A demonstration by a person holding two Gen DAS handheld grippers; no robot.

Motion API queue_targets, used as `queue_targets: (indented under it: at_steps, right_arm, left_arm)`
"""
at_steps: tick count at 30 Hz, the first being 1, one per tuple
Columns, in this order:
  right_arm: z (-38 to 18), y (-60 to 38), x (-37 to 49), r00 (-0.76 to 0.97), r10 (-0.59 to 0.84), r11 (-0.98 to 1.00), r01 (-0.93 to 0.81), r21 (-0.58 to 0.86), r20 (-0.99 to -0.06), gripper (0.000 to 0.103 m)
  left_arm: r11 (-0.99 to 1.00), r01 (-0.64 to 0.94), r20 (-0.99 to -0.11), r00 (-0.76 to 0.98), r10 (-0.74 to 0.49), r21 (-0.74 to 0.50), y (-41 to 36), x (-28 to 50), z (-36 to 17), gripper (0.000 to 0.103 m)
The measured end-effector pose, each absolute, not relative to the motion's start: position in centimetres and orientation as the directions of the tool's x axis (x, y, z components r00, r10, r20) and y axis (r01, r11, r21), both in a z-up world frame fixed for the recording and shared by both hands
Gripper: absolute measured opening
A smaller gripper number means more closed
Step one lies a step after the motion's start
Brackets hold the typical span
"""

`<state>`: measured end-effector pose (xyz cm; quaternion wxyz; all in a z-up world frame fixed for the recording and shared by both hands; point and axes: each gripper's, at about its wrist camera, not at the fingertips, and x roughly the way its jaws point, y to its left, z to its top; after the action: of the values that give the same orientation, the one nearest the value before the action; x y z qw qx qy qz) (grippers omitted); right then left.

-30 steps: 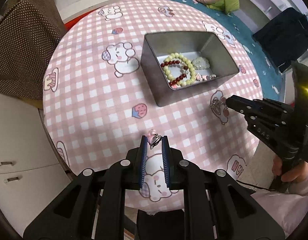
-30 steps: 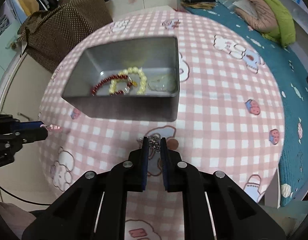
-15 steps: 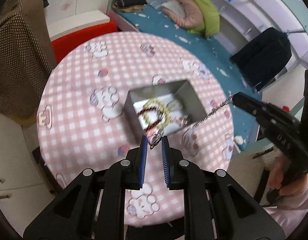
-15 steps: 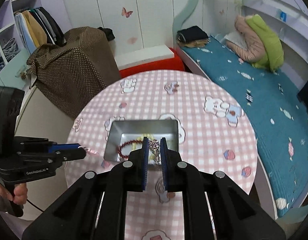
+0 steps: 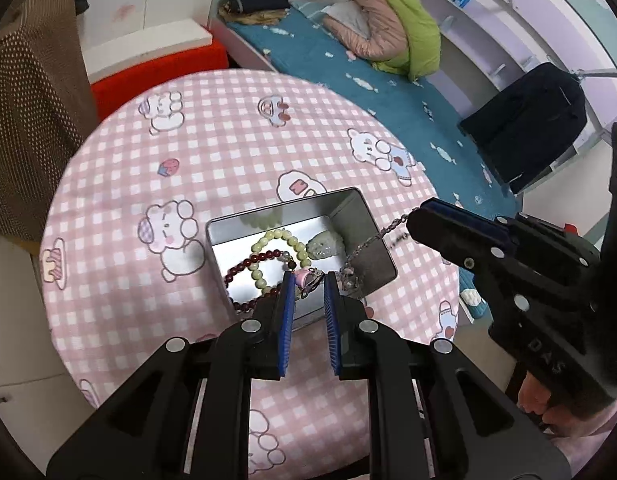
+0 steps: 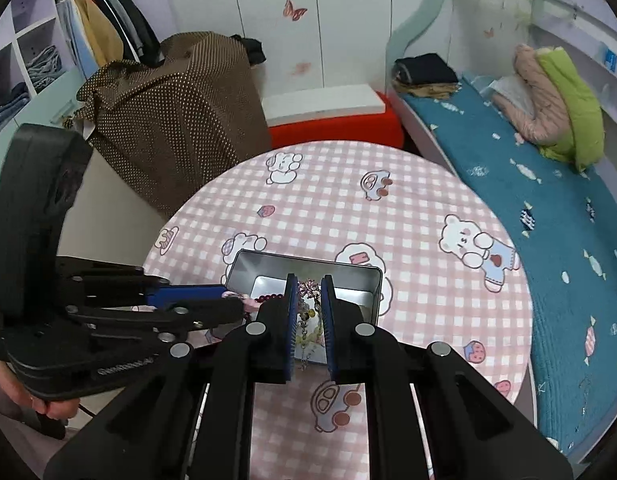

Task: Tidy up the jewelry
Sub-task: 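Carry the pink charm and silver chain over the tin box and open both tools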

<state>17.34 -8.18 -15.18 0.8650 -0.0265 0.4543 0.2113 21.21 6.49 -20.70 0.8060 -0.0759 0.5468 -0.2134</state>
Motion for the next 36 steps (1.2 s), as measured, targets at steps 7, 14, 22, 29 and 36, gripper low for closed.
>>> queue_targets:
  at_steps: [7,14,22,29,36]
  right_arm:
    - [-14.9,-8.6,18.3,0.483,0.364,0.903,-0.395,0.173,-0.796,0.011]
    - [-12.7,-8.3,18.4,0.506,0.387,0.896,-0.403,0.185,-0.771,0.011]
    - [-15.8,-8.2,18.9,0.436,0.379,0.9,-0.379,0.215,-0.816,0.011]
    - [-18.6,-8.3,19.1,0.377,0.356,0.911,-0.345,0.227,-0.855,0.012]
    - [-18.7,-8.8,19.1,0.383,0.323,0.929,-0.3,0.214,-0.865,0.037]
  left_arm:
    - [0.905,0.23,-0.875,0.254,-0.412,-0.359,5.4,22.5,-23.2,0.015]
    - [0.906,0.218,-0.885,0.221,-0.409,-0.364,5.1,22.8,-24.2,0.015]
    - [0.909,0.19,-0.89,0.206,-0.406,-0.37,5.2,23.2,-25.4,0.015]
    - [0.921,0.18,-0.908,0.187,-0.376,-0.345,5.0,23.3,-26.4,0.015]
    - [0.931,0.204,-0.92,0.19,-0.342,-0.304,4.7,23.0,-25.9,0.038]
